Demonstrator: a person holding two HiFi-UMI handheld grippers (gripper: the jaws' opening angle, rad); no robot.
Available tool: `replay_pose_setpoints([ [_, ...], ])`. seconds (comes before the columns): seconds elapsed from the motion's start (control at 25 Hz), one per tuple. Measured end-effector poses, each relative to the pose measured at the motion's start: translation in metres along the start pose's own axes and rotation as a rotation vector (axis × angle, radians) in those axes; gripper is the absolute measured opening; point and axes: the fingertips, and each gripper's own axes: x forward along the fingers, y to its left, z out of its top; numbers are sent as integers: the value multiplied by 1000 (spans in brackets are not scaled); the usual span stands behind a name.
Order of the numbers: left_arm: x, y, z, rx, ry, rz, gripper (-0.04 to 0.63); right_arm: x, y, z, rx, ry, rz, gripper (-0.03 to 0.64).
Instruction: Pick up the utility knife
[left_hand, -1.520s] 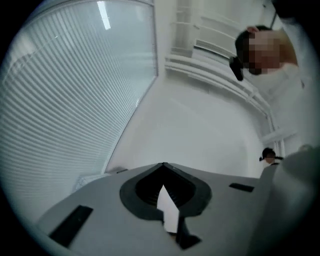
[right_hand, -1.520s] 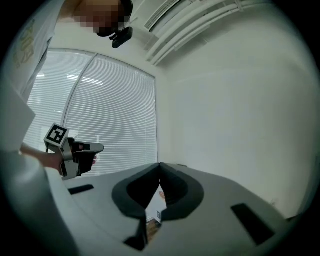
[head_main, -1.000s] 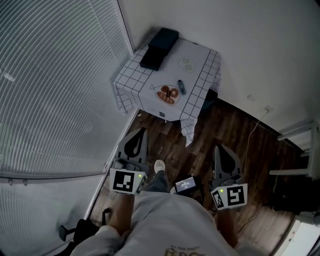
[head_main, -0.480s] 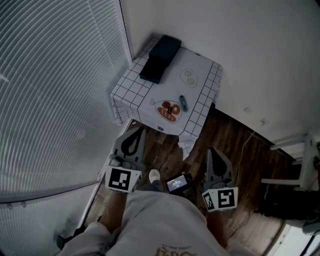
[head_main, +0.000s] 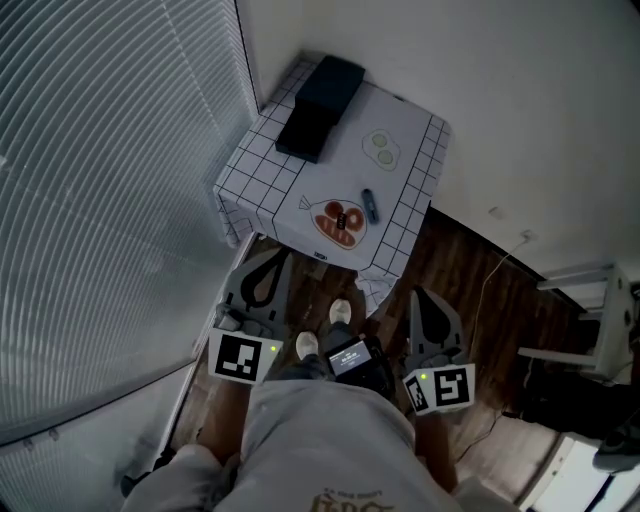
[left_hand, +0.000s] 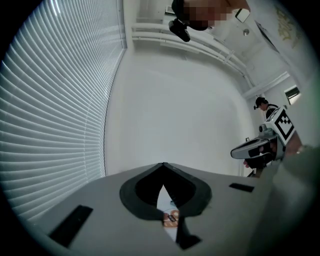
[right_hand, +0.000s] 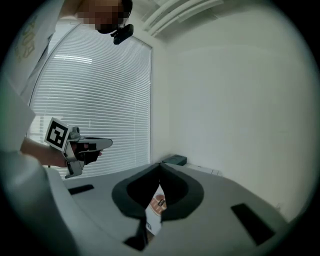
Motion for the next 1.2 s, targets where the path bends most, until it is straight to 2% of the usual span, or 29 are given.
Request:
replay_pose_setpoints([
  [0.4, 75, 26, 0, -1, 30, 40, 8, 73, -56, 3, -4, 38, 25, 3],
  [0.68, 126, 29, -6, 9, 62, 67, 8, 115, -99, -1, 11, 55, 52, 3],
  [0.92, 149, 26, -16, 72, 116, 93, 8, 139, -117, -10, 25, 74, 98, 3],
  [1.2, 161, 40, -28, 35, 167, 125, 8, 162, -126, -22, 39, 124, 107, 3],
])
